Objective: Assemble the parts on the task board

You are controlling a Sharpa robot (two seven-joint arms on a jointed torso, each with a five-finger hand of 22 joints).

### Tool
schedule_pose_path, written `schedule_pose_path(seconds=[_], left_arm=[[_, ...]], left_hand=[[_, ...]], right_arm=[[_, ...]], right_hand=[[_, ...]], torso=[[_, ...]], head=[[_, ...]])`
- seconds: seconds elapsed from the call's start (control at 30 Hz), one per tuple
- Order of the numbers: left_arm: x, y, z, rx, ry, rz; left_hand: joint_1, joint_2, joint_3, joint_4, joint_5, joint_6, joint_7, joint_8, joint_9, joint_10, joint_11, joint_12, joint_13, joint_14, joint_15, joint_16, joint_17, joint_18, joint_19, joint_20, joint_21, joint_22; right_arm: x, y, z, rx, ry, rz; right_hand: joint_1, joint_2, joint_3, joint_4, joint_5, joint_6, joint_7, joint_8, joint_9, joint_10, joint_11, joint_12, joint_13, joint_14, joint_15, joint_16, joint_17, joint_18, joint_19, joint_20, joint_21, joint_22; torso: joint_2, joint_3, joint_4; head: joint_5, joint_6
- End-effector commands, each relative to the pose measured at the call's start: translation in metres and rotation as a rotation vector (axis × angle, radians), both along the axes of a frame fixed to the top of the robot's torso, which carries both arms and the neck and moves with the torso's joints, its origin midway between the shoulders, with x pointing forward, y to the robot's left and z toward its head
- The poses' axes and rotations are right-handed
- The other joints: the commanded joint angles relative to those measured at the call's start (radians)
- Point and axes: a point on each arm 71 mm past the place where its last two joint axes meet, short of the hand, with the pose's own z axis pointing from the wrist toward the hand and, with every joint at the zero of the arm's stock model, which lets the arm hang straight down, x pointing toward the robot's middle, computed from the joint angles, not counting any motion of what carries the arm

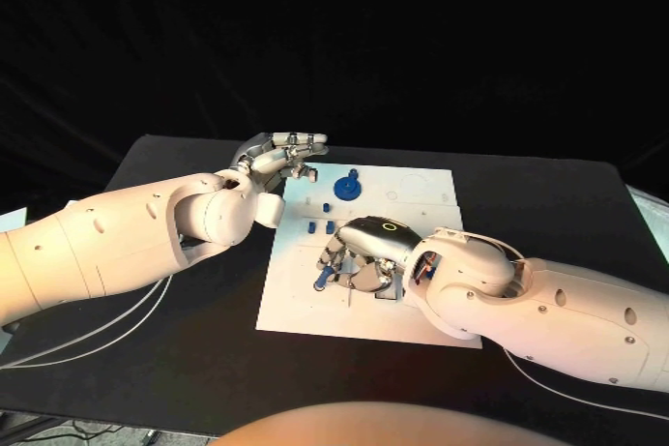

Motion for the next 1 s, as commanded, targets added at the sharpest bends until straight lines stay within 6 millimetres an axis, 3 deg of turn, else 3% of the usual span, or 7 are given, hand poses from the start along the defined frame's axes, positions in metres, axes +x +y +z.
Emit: schedule_pose_path(seconds=[0.03, 0.33, 0.53, 1.0], left_arm=[[-0.001, -0.003, 0.001, -0.006, -0.009, -0.026], [-0.001, -0.003, 0.001, -0.005, -0.007, -0.027], [-0.001, -0.003, 0.001, -0.005, -0.006, -0.028], [-0.001, -0.004, 0.000, -0.006, -0.004, -0.031]], left_hand=[[0.003, 0.009, -0.007, 0.001, -0.002, -0.007, 0.001, 0.004, -0.002, -0.008, 0.002, 0.004, 0.001, -0.007, -0.001, -0.003, 0.000, 0.020, -0.003, 0.000, -0.005, -0.001], [0.003, 0.009, -0.007, 0.001, -0.002, -0.007, 0.001, 0.004, -0.002, -0.008, 0.002, 0.004, 0.001, -0.007, -0.001, -0.003, 0.000, 0.020, -0.003, 0.000, -0.005, -0.001], [0.003, 0.009, -0.007, 0.001, -0.002, -0.007, 0.001, 0.004, -0.002, -0.008, 0.002, 0.004, 0.001, -0.007, -0.001, -0.003, 0.000, 0.020, -0.003, 0.000, -0.005, -0.001], [0.003, 0.010, -0.008, 0.001, -0.002, -0.008, 0.002, 0.004, -0.002, -0.010, 0.003, 0.005, 0.001, -0.008, -0.001, -0.005, -0.003, 0.020, -0.003, 0.001, -0.006, -0.002]], right_arm=[[-0.001, 0.003, -0.005, -0.032, -0.027, 0.027], [0.001, 0.005, -0.011, -0.061, -0.042, 0.026], [0.002, 0.006, -0.012, -0.074, -0.049, 0.023], [0.001, 0.012, -0.017, -0.128, -0.068, 0.030]], right_hand=[[-0.013, 0.001, 0.008, 0.000, 0.002, 0.001, 0.004, 0.004, 0.001, -0.002, 0.002, -0.006, 0.000, 0.028, -0.002, 0.003, 0.000, -0.007, 0.005, 0.000, 0.006, 0.001], [-0.013, 0.001, 0.008, 0.000, 0.002, 0.001, 0.004, 0.004, 0.001, -0.002, 0.002, -0.006, 0.000, 0.028, -0.002, 0.003, 0.000, -0.007, 0.005, 0.000, 0.006, 0.001], [-0.014, 0.001, 0.009, 0.000, 0.002, 0.000, 0.004, 0.003, 0.000, -0.002, 0.003, -0.008, 0.000, 0.029, -0.002, 0.005, 0.002, -0.007, 0.005, 0.000, 0.006, 0.001], [-0.016, -0.002, 0.009, 0.000, 0.001, -0.001, 0.005, 0.002, 0.000, -0.003, 0.003, -0.010, 0.000, 0.029, -0.001, 0.005, 0.002, -0.006, 0.004, 0.000, 0.006, -0.001]], torso=[[0.000, 0.0010, 0.0007], [0.000, 0.0021, -0.0007], [-0.001, 0.0003, -0.0008], [-0.001, -0.0003, -0.0004]], head=[[0.001, -0.002], [0.002, -0.004], [0.001, -0.006], [0.000, -0.006]])
